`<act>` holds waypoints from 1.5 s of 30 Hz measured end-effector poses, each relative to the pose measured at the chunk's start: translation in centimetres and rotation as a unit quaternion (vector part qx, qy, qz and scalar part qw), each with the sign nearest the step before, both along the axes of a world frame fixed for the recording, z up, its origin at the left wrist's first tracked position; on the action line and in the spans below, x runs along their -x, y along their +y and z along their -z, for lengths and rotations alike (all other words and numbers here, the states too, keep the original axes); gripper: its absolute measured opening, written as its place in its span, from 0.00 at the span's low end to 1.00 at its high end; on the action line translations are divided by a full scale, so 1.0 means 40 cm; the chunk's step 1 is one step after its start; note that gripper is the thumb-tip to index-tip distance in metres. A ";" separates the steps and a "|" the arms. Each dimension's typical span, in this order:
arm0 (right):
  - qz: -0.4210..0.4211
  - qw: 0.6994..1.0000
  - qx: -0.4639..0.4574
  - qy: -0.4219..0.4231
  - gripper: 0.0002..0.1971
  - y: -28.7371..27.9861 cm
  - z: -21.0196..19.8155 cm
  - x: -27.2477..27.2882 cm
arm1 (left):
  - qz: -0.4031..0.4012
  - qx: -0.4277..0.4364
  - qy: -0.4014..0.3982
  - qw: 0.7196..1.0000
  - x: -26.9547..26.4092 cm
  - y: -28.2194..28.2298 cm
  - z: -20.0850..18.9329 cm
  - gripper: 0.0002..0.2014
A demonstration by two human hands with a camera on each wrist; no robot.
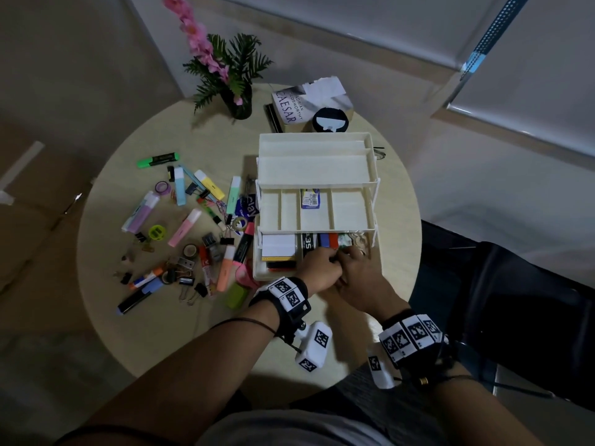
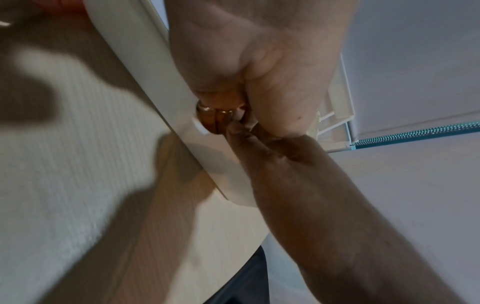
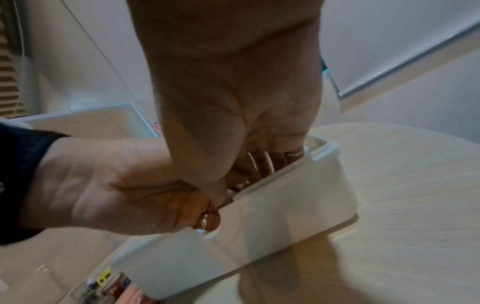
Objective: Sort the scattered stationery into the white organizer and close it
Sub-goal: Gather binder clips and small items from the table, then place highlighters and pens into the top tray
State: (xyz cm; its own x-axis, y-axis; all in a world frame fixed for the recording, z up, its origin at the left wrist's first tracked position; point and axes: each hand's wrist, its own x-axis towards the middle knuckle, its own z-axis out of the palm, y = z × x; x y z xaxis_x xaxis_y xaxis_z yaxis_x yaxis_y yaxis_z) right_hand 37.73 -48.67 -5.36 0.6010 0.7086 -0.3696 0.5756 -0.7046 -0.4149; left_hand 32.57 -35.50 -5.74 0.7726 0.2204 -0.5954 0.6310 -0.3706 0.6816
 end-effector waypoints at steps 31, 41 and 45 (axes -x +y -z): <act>-0.101 0.991 -0.076 0.040 0.12 0.500 0.008 0.395 | -0.110 -0.142 -0.103 0.978 0.747 0.637 0.015 0.09; 0.039 0.999 -0.032 0.014 0.17 0.654 0.063 0.421 | -0.025 -0.254 0.042 0.966 0.779 0.782 0.027 0.12; 0.079 0.996 -0.041 0.012 0.18 0.659 0.056 0.433 | 0.001 -0.251 0.046 0.967 0.770 0.800 0.036 0.16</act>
State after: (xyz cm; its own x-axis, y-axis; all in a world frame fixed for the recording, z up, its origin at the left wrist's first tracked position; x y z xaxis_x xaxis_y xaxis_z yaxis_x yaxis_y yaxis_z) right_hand 20.41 -22.30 -7.58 0.6991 0.6345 -0.3296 0.4495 -0.7486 -0.4875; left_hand 1.79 -3.50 -7.18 0.7222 0.4986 -0.4794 0.6794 -0.6416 0.3561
